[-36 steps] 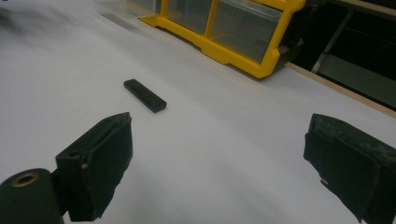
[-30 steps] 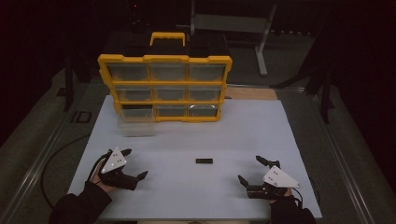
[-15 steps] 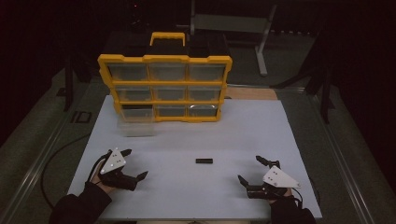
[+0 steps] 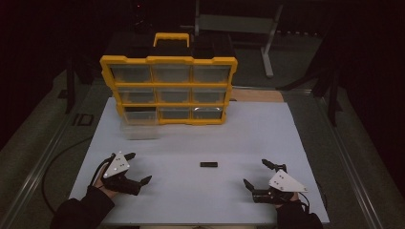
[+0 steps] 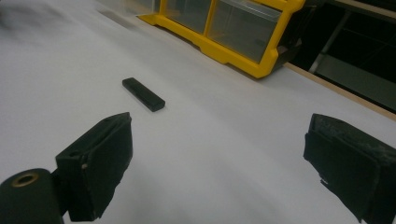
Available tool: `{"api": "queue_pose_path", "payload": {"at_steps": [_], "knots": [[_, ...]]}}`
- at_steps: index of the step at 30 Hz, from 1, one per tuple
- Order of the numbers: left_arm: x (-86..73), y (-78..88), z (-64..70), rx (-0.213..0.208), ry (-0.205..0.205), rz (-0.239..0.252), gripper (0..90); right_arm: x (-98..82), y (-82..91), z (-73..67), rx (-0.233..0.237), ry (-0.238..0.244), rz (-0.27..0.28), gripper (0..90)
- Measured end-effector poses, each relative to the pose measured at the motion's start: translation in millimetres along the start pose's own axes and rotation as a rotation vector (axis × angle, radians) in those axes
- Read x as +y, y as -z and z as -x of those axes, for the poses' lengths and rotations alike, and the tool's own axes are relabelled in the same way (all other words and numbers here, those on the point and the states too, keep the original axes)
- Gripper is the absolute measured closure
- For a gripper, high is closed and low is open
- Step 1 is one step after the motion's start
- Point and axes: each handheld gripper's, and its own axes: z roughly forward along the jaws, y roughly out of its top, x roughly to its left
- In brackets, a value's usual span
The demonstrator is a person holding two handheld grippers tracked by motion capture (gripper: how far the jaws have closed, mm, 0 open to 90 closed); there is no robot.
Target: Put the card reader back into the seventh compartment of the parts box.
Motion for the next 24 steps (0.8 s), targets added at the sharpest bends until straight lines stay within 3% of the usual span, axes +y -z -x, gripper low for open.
{"api": "queue_pose_path", "payload": {"at_steps": [9, 13, 17, 24], "knots": [[5.2, 1.3, 0.3, -0.003, 0.006, 0.014, 0.0, 0.2, -0.1, 0.5, -0.006, 0.000, -0.001, 8.0], [12.6, 3.2, 0.8, -0.007, 0.013, -0.001, 0.0, -0.2, -0.9, 0.5, -0.006, 0.004, -0.003, 8.0], [21.1, 7.3, -1.1, -0.015, 0.031, 0.026, 0.0, 0.2, -1.1, 0.2, -0.006, 0.001, -0.003, 8.0], [40.9, 14.4, -1.7, -0.032, -0.005, 0.034, 0.0, 1.4, -1.3, -0.3, -0.008, 0.009, 0.002, 8.0]]}}
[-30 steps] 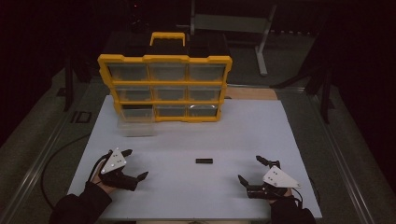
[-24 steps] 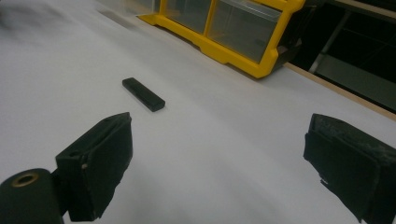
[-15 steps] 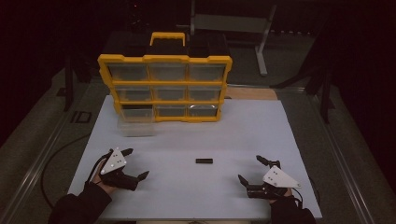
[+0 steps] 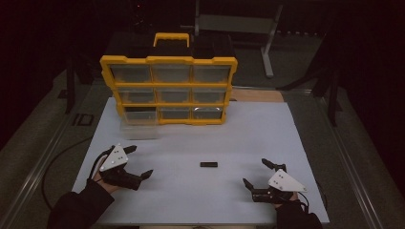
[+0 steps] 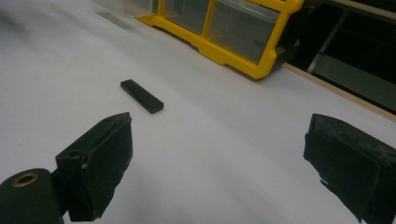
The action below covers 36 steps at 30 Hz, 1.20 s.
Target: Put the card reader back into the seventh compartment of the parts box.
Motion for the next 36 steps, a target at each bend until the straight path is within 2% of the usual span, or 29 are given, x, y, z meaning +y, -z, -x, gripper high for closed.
{"api": "queue_pose_path", "payload": {"at_steps": [5, 14, 25, 33, 36], "knots": [[15.8, 3.3, -2.4, -0.032, 0.001, 0.005, 0.0, 0.4, 0.4, -0.2, -0.003, -0.005, 0.003, 8.0], [45.5, 6.1, -6.4, -0.058, -0.039, 0.011, 0.0, 1.2, 1.3, -0.5, -0.003, -0.009, 0.002, 8.0], [66.1, -3.0, -10.7, -0.122, -0.063, -0.007, 0.0, 1.1, 1.2, 0.1, -0.005, -0.008, 0.002, 8.0], [82.0, -12.4, -4.2, -0.172, -0.081, -0.009, 0.0, 1.4, 1.2, -0.6, -0.003, -0.024, 0.004, 8.0], [87.8, -17.5, -1.3, -0.183, -0.100, -0.016, 0.0, 1.4, 1.0, -0.5, -0.002, -0.018, 0.003, 8.0]]}}
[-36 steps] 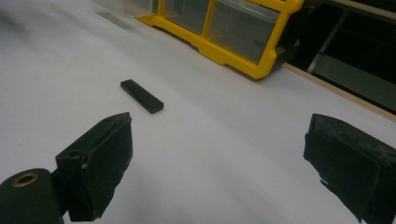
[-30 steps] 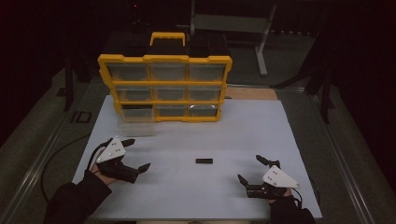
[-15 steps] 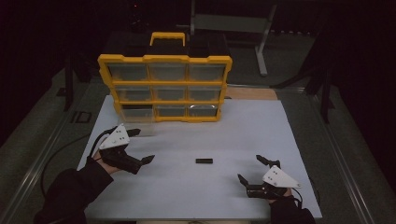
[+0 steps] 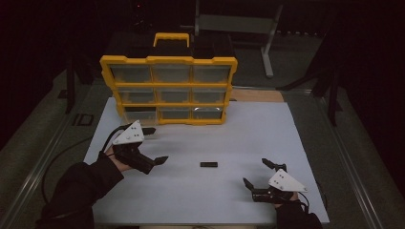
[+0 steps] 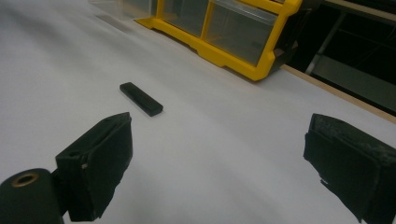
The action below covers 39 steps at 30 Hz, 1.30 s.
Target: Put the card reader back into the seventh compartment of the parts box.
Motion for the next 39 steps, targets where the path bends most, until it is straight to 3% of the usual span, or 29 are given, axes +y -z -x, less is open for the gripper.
{"api": "queue_pose_path", "payload": {"at_steps": [4, 17, 22, 39], "knots": [[7.1, -9.1, 2.9, 0.009, -0.039, -0.019, 0.0, 0.0, -0.3, 0.2, -0.002, 0.005, 0.004, 8.0], [20.4, -44.5, 10.4, -0.080, -0.078, -0.045, 0.0, -0.3, -0.2, 0.7, -0.006, -0.003, 0.009, 8.0], [22.9, -57.8, 12.3, -0.110, -0.092, -0.033, 0.0, -1.0, 0.4, 1.7, -0.006, -0.002, 0.008, 8.0], [19.6, -97.5, 22.2, -0.183, -0.097, -0.053, 0.0, -0.6, -0.6, -0.5, 0.005, 0.005, 0.003, 8.0]]}}
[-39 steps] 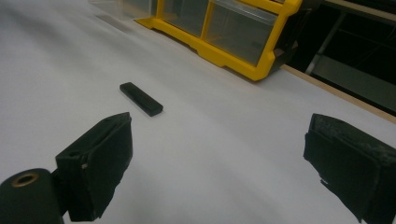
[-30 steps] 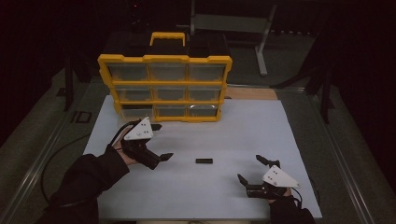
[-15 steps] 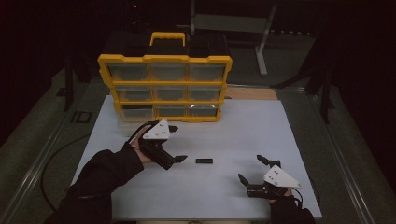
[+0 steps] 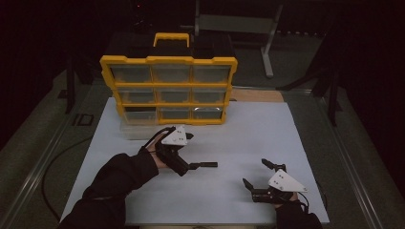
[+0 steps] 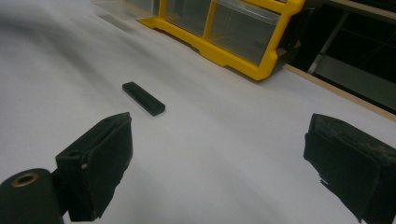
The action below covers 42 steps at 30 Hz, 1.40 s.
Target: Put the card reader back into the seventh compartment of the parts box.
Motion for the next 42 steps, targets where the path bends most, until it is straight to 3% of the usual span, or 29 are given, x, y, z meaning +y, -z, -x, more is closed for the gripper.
{"api": "queue_pose_path", "payload": {"at_steps": [22, 32, 42], "knots": [[-11.8, -41.6, -2.5, -0.054, 0.020, -0.017, 0.0, 0.1, 0.6, -0.3, 0.001, 0.002, 0.002, 8.0], [-19.9, -59.2, -1.1, -0.071, 0.013, -0.048, 0.8, 0.0, 0.5, -0.7, 0.005, -0.002, 0.001, 8.0], [-27.9, -72.0, -3.1, -0.072, 0.022, -0.068, 7.1, -0.3, 0.0, -0.8, 0.005, 0.003, -0.002, 8.0]]}}
